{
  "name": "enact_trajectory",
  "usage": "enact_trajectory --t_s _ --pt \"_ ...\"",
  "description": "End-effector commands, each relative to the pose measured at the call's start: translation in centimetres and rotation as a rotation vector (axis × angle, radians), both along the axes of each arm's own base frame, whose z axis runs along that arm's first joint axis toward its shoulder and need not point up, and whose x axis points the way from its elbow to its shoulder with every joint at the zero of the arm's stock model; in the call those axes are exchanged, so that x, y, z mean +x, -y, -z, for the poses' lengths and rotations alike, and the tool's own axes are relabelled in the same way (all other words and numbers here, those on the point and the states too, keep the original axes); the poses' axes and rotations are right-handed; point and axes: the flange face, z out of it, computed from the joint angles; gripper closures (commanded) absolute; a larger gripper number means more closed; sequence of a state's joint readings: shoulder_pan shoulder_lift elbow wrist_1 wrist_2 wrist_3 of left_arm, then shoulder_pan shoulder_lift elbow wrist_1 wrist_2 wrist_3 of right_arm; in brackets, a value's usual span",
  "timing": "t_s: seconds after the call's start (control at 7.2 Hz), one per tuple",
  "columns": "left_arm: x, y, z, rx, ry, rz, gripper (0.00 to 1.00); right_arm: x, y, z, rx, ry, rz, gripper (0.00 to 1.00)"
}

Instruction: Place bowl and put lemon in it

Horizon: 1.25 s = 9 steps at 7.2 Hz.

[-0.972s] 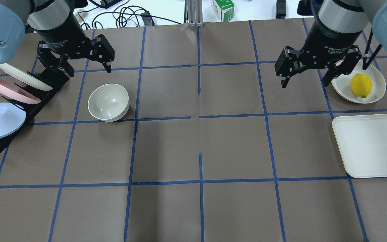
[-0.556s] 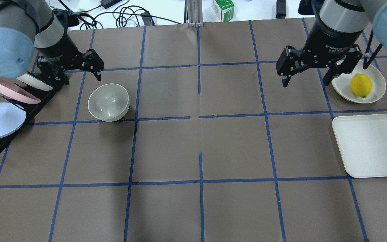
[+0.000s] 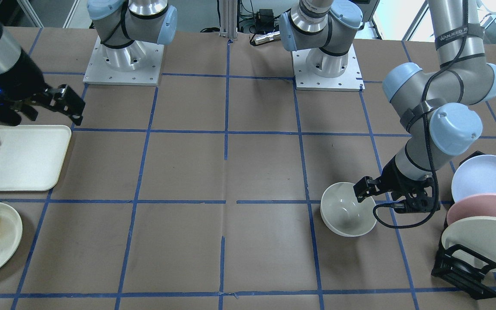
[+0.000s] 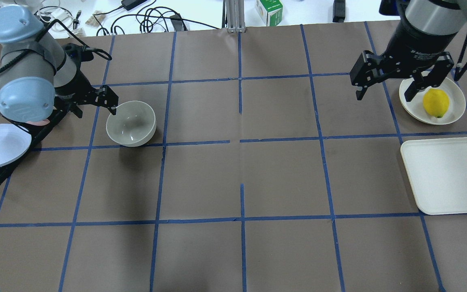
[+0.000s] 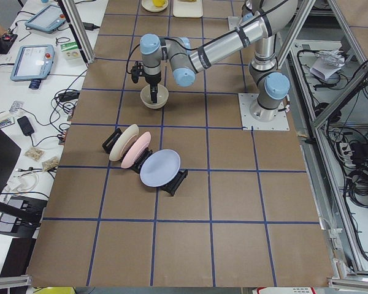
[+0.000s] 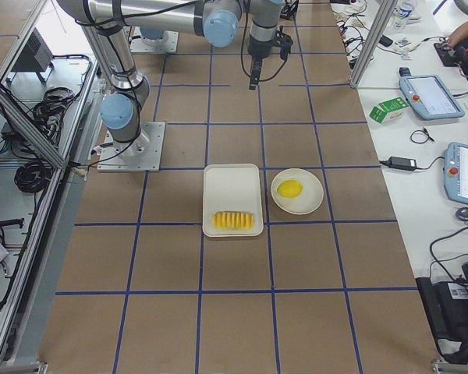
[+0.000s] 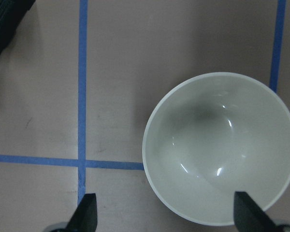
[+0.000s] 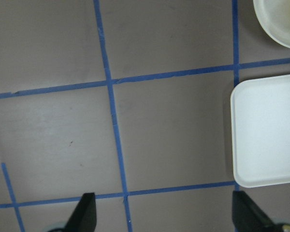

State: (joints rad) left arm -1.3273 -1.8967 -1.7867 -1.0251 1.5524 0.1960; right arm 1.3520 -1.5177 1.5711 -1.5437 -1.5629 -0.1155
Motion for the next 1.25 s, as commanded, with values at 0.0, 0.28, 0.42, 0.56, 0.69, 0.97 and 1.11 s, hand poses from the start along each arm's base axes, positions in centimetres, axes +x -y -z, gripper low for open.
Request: enact_trajectory --t_s 0.0,0.28,0.42,0.56,0.69,0.97,1.11 --pt "1.5 1.1 3.7 0.008 -0.013 0.073 0.00 -8.1 4.2 4.7 -0.038 0.002 -0.055 0.00" --pt "2.0 1.7 5.0 -0.017 -0.010 0.123 0.20 -12.8 7.5 8.6 -0.102 -0.024 -0.068 0.00" --pt "1.9 1.6 5.1 -0.007 -0.010 0.127 0.49 -14.7 9.3 11.4 -0.129 -0.040 -0.093 0.00" --pt "1.9 1.3 5.2 0.009 -0.014 0.127 0.79 -16.8 10.0 13.5 -0.115 -0.060 -0.098 0.00" --pt "1.8 0.7 5.3 0.033 -0.025 0.119 1.00 -18.0 10.5 14.9 -0.113 -0.080 -0.091 0.00" --pt "1.7 0.2 5.3 0.041 -0.029 0.086 1.00 -21.4 11.3 18.4 -0.120 -0.083 -0.077 0.00" --pt "1.6 0.6 4.6 0.022 -0.034 0.079 1.00 -22.3 11.7 19.8 -0.129 -0.090 -0.115 0.00"
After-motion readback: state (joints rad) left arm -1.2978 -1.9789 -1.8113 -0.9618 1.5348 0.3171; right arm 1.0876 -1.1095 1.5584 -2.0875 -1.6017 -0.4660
